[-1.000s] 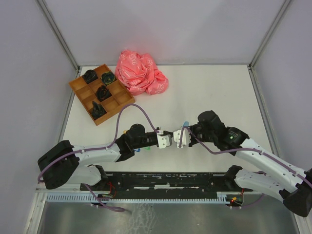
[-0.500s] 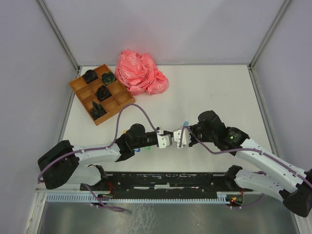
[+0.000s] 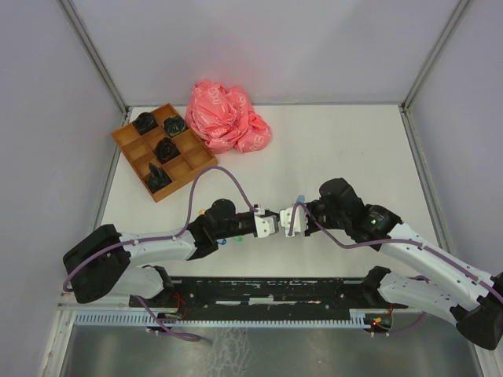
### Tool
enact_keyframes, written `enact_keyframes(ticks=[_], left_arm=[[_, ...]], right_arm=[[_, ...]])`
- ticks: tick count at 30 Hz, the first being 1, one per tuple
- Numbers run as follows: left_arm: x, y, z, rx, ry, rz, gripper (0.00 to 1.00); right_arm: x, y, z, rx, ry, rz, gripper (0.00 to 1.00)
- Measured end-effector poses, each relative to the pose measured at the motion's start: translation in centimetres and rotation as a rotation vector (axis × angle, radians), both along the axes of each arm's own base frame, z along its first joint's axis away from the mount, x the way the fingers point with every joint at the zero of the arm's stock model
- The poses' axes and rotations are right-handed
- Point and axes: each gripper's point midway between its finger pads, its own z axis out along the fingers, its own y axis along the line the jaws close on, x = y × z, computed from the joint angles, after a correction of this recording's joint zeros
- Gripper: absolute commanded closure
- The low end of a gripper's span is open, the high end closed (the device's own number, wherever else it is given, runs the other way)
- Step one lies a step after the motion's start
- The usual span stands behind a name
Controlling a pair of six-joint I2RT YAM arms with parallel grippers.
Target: Put the keys on the keyring
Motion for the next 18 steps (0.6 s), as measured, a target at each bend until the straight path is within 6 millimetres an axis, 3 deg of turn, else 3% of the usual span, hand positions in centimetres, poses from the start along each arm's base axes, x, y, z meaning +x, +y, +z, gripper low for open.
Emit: enact_keyframes(ticks=[18], left_arm=[[0.01,-0.15,-0.29,-0.002,0.021,0.002,0.97]], right_arm=[[-0.46,0.43,-0.03,0.027,0.031,0.006,0.99]])
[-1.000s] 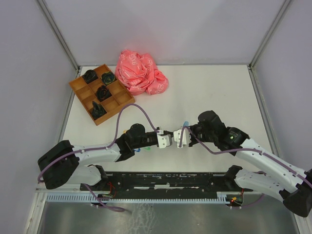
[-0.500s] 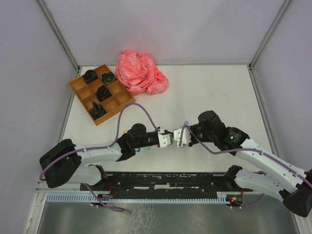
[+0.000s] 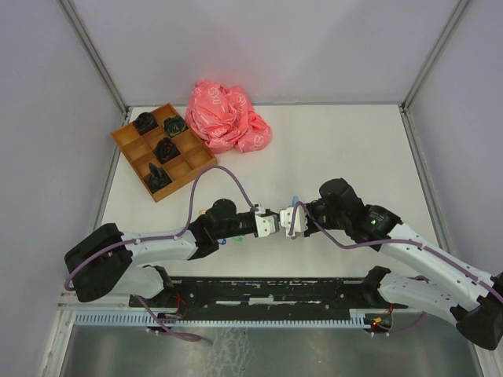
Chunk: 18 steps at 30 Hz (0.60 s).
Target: Put the keys on the keyring
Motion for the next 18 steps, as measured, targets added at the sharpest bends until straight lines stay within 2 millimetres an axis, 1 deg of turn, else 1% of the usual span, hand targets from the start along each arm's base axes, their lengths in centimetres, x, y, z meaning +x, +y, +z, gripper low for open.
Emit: enact_keyframes(ticks=[18], left_arm=[[-0.54,-0.2,0.01,-0.002,0.004,-0.027,0.97]], right_arm=[[-0.11,0.09,-0.43,-0.011,0.009,0.006,0.99]])
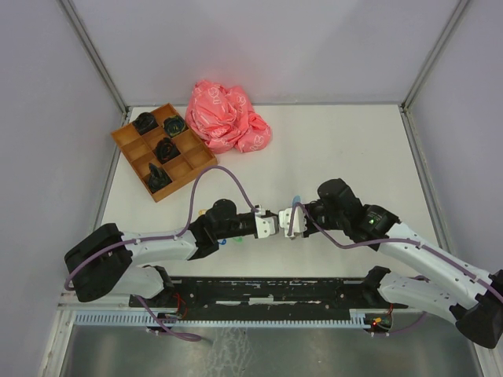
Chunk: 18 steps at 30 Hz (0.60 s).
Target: Put the keys on the keyring
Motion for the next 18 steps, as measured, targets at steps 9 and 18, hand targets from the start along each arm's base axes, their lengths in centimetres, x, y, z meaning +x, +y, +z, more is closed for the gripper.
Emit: enact_keyframes(ticks=[9,18], left_arm=[[-0.08,-0.02,0.06,-0.001,-0.001,-0.003,0.97],[-0.52,-0.1,0.55,-0.014,-0.005,-0.028,0.97]], right_arm=[[0.01,0.06,-0.32,-0.009,0.008,0.001,0.99],[-0.09,0.19,-0.8,-0.025,0.014,0.013,0.99]])
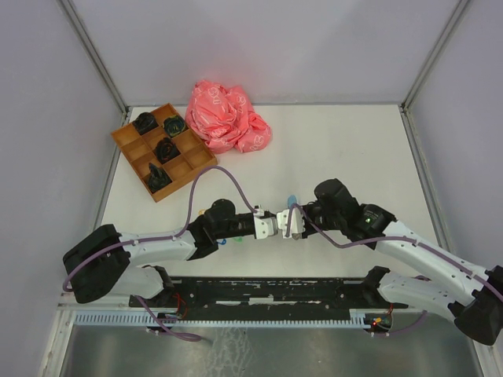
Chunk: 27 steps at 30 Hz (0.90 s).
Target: Put the keys on the keyring
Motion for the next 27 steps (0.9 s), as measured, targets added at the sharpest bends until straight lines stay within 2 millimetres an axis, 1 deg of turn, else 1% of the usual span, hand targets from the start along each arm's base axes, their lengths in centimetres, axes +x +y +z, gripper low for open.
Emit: enact_keyframes(ticks=[6,13,18,27], left_arm=[[-0.4,-0.2,0.3,-0.013,0.006,-0.011,0.97],[-0.4,-0.3,0.5,-0.03,0.044,-0.003,0.97],[-0.4,-0.3,0.5,-0.046,0.101,0.012,0.97],[0.4,0.5,0.4,-0.081,0.259,0.045,0.97]], right_arm=[[-0.1,0.1,-0.3,-0.018,-0.006,0.016,0.99],[-0.1,0.0,0.0,-0.012,-0.018,0.019,0.99],[-0.4,-0.2,0.4,0.01,-0.04,0.02,0.99],[-0.8,-0.1,1.1,0.064,-0.073,0.034,0.99]])
